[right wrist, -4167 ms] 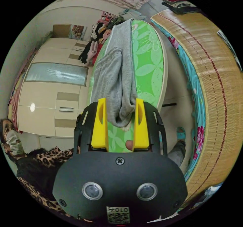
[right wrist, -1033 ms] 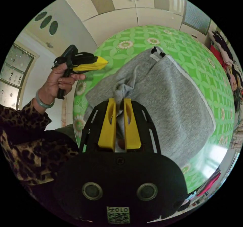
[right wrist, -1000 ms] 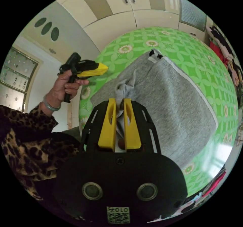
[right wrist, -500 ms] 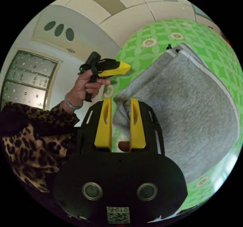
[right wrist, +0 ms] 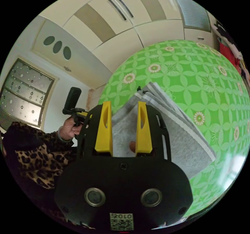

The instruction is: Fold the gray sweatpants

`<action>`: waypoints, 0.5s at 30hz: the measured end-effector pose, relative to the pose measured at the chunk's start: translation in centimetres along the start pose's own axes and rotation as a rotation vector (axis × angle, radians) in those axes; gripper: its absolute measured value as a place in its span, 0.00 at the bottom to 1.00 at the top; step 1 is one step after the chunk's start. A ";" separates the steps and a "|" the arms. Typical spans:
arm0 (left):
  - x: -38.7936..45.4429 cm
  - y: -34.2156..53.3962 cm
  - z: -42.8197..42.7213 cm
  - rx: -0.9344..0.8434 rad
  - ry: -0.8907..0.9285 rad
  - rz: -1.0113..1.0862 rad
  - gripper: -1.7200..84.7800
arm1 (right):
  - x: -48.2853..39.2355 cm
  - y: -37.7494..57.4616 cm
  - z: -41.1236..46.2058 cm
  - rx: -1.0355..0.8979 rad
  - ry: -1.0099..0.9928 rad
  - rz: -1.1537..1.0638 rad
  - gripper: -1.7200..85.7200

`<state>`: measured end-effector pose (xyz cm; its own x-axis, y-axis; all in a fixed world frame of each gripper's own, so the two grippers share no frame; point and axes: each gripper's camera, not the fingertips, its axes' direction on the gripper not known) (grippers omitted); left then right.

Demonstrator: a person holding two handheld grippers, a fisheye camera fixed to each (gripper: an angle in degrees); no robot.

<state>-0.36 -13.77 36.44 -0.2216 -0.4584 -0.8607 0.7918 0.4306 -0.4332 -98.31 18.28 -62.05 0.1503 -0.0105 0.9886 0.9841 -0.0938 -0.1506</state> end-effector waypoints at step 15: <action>-3.2 3.2 -2.9 0.101 -0.040 -0.153 0.02 | -10.2 9.7 7.9 -0.082 0.344 -0.017 0.16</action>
<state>1.23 -8.67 36.99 -0.3222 -0.5441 -0.7746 0.8040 0.2747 -0.5274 -89.57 25.38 -73.60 0.0800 -0.3416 0.9365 0.9733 -0.1761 -0.1473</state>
